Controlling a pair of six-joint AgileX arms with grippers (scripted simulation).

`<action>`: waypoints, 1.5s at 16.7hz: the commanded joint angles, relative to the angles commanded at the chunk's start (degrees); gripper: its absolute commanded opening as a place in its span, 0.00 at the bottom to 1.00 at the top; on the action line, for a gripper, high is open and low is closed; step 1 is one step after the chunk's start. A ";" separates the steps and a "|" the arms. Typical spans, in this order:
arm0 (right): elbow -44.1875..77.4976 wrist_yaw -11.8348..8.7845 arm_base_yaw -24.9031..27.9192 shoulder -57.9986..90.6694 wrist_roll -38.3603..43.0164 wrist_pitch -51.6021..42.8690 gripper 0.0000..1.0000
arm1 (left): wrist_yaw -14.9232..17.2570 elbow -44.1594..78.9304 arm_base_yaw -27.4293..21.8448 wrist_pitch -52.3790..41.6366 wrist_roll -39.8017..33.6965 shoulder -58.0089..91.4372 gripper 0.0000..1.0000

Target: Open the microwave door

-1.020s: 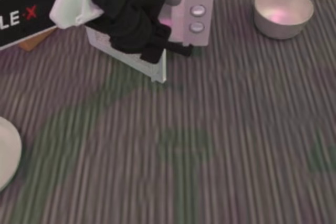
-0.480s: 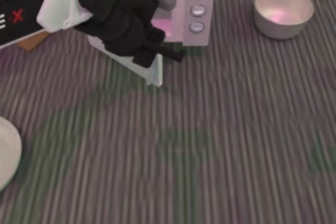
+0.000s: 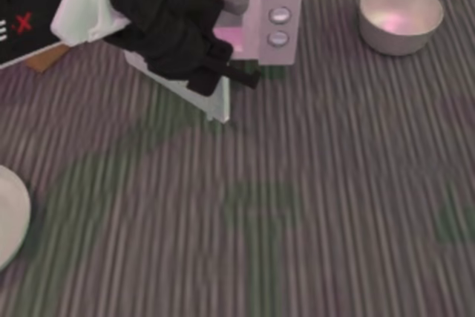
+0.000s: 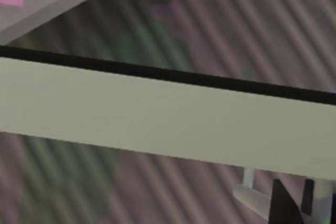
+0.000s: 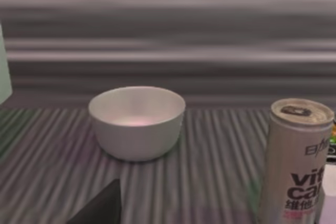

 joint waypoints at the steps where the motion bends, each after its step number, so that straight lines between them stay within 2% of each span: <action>1: 0.00 0.00 0.00 0.00 0.00 0.00 1.00 | 0.00 0.00 0.00 0.00 0.00 0.00 0.00; 12: 0.00 0.00 0.00 0.00 0.00 0.00 1.00 | 0.00 0.00 0.00 0.00 0.00 0.00 0.00; 15: 0.00 0.00 0.00 0.00 0.00 0.00 1.00 | 0.83 -0.37 -0.07 0.09 0.66 -0.41 0.00; 21: 0.00 0.00 0.00 0.00 0.00 0.00 1.00 | 4.26 -3.99 2.48 0.31 7.29 -3.28 0.00; 25: 0.00 0.00 0.00 0.00 0.00 0.00 1.00 | 4.44 -4.17 2.62 0.33 7.64 -3.44 0.00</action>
